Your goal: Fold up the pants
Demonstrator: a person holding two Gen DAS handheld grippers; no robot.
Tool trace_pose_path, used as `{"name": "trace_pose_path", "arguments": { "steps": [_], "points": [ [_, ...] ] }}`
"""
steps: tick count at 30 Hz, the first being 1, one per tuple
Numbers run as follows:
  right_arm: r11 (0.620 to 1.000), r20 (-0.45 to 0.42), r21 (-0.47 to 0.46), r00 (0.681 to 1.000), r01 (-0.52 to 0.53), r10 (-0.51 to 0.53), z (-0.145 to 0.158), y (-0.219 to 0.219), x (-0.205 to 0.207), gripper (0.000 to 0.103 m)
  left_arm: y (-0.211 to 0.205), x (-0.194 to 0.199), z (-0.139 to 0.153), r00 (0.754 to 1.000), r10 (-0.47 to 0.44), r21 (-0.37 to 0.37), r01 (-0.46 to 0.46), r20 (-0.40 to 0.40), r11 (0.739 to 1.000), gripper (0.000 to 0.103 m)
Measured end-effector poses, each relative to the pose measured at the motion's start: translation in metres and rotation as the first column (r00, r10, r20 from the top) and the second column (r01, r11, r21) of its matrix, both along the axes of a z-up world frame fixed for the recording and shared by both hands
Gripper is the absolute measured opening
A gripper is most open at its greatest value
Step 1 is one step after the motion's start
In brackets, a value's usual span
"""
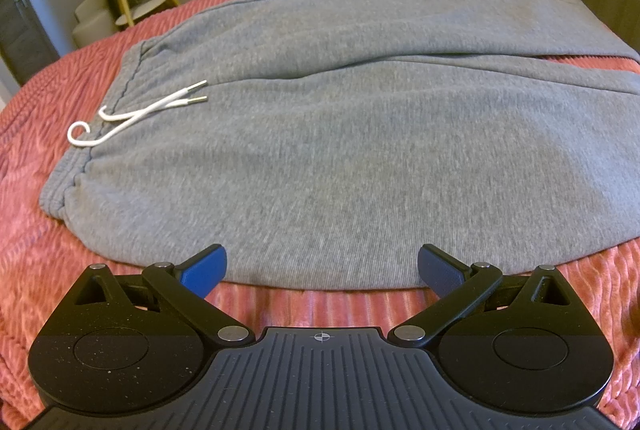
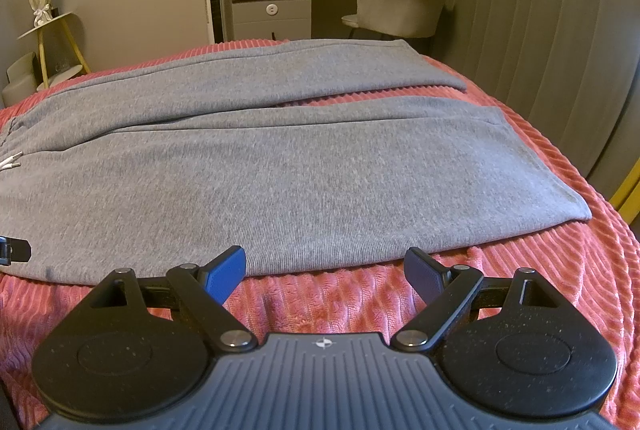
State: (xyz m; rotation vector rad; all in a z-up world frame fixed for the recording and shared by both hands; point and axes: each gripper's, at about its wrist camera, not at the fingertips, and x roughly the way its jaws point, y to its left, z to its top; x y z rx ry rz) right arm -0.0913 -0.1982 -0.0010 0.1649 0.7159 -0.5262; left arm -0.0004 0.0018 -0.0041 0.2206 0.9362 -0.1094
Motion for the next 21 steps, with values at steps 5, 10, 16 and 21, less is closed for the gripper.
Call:
{"name": "trace_pose_path", "arguments": {
  "steps": [5, 10, 16, 21],
  "points": [
    [1.000, 0.001, 0.002, 1.000, 0.000, 0.000, 0.0002, 0.0000, 0.0000, 0.087, 0.0001, -0.0001, -0.0004, 1.000, 0.000, 0.001, 0.000, -0.001, 1.000, 0.103],
    [1.000, -0.001, 0.002, 1.000, -0.001, 0.001, 0.0000, 0.0004, 0.0001, 0.087, -0.0001, 0.0000, -0.0008, 1.000, 0.001, 0.002, -0.001, -0.004, 1.000, 0.103],
    [1.000, 0.000, 0.002, 1.000, -0.001, 0.001, 0.0000, 0.0000, -0.0002, 0.087, -0.0001, 0.0003, -0.0012, 1.000, 0.000, 0.004, 0.000, -0.006, 1.000, 0.103],
    [1.000, 0.000, 0.003, 1.000, -0.001, 0.001, -0.0001, 0.0001, -0.0001, 0.087, -0.0001, 0.0003, -0.0012, 1.000, 0.001, 0.004, -0.001, -0.006, 1.000, 0.103]
  ]
}}
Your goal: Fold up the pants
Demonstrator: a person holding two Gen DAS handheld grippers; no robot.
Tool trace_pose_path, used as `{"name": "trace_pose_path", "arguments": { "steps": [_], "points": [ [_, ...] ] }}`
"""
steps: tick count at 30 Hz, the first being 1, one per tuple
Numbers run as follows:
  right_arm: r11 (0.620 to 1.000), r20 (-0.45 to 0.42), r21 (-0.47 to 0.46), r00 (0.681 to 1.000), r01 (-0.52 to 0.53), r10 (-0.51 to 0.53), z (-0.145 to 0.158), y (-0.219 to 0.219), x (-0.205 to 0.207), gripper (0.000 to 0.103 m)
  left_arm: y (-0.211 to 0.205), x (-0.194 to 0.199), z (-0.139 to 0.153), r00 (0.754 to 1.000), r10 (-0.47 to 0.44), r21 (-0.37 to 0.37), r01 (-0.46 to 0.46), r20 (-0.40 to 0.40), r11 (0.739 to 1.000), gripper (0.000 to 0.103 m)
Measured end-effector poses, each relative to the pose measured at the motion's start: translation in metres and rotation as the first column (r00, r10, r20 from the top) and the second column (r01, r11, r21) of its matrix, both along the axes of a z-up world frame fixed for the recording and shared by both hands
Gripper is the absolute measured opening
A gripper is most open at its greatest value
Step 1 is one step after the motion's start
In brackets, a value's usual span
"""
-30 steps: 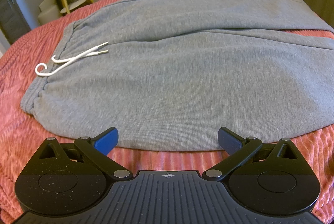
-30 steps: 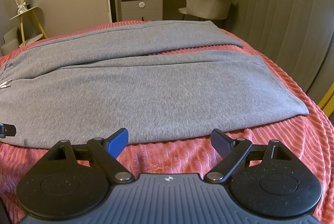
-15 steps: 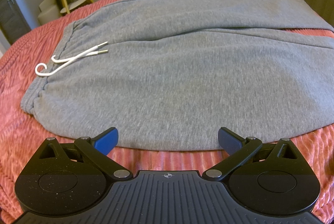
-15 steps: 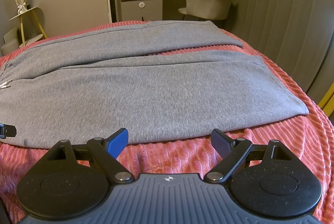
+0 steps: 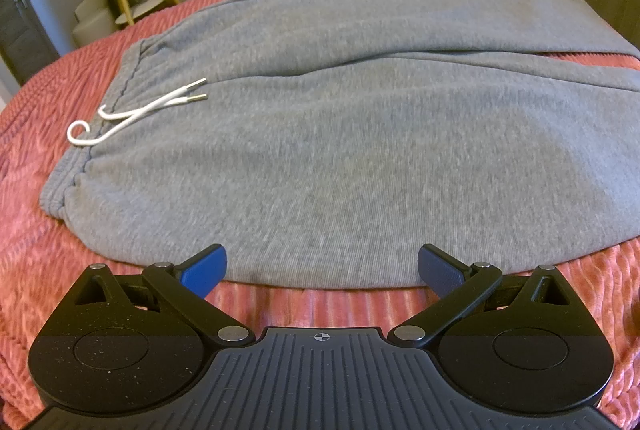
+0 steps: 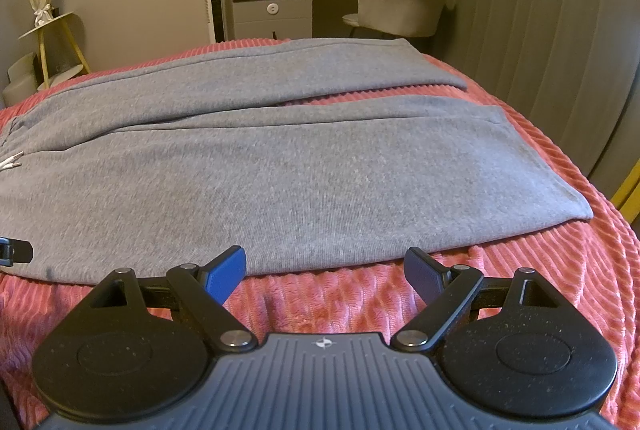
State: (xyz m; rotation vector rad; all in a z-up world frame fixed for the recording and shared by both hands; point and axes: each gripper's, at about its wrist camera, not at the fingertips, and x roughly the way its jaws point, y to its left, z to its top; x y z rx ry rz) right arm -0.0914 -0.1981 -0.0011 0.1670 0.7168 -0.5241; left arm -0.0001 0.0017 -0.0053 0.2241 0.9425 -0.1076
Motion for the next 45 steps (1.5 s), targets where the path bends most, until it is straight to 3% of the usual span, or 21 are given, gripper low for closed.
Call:
{"name": "trace_pose_path", "arguments": {
  "steps": [14, 20, 28, 30, 33, 36, 40, 43, 45],
  "points": [
    [1.000, 0.015, 0.006, 1.000, 0.001, -0.001, -0.001, 0.001, -0.002, 0.087, 0.001, -0.001, 0.000, 1.000, 0.001, -0.001, -0.001, -0.001, 1.000, 0.103],
    [1.000, 0.066, 0.026, 0.998, -0.003, 0.001, 0.004, -0.001, -0.009, 0.087, 0.002, -0.001, 0.001, 1.000, 0.002, 0.000, -0.002, -0.004, 1.000, 0.103],
    [0.994, 0.068, 0.105, 0.997, -0.041, 0.034, 0.003, -0.011, -0.010, 0.087, 0.004, 0.000, 0.009, 1.000, 0.011, -0.015, -0.011, 0.008, 1.000, 0.103],
    [0.984, 0.060, 0.163, 0.996, -0.069, 0.060, 0.002, -0.015, -0.007, 0.087, 0.007, 0.002, 0.016, 0.999, 0.043, -0.035, -0.042, 0.019, 0.998, 0.103],
    [0.982, 0.010, 0.175, 0.998, -0.067, 0.066, 0.006, -0.025, 0.005, 0.087, 0.011, 0.012, 0.025, 0.993, 0.119, -0.136, -0.119, -0.010, 0.984, 0.103],
    [0.992, -0.002, 0.104, 0.997, -0.071, 0.071, 0.022, -0.038, 0.028, 0.086, 0.009, 0.030, 0.035, 0.982, 0.185, -0.237, -0.186, -0.025, 0.954, 0.103],
    [0.991, 0.051, 0.120, 0.998, -0.052, 0.046, 0.056, -0.073, 0.080, 0.086, -0.001, 0.063, 0.049, 0.959, 0.279, -0.260, -0.259, 0.043, 0.930, 0.103],
    [0.977, 0.069, 0.214, 0.998, -0.013, -0.002, 0.072, -0.111, 0.137, 0.086, -0.006, 0.085, 0.043, 0.924, 0.355, -0.208, -0.323, 0.141, 0.923, 0.103],
    [0.966, 0.069, 0.256, 0.996, 0.031, -0.050, 0.075, -0.133, 0.181, 0.086, -0.003, 0.087, 0.027, 0.879, 0.401, -0.138, -0.377, 0.256, 0.916, 0.103]
  ]
}}
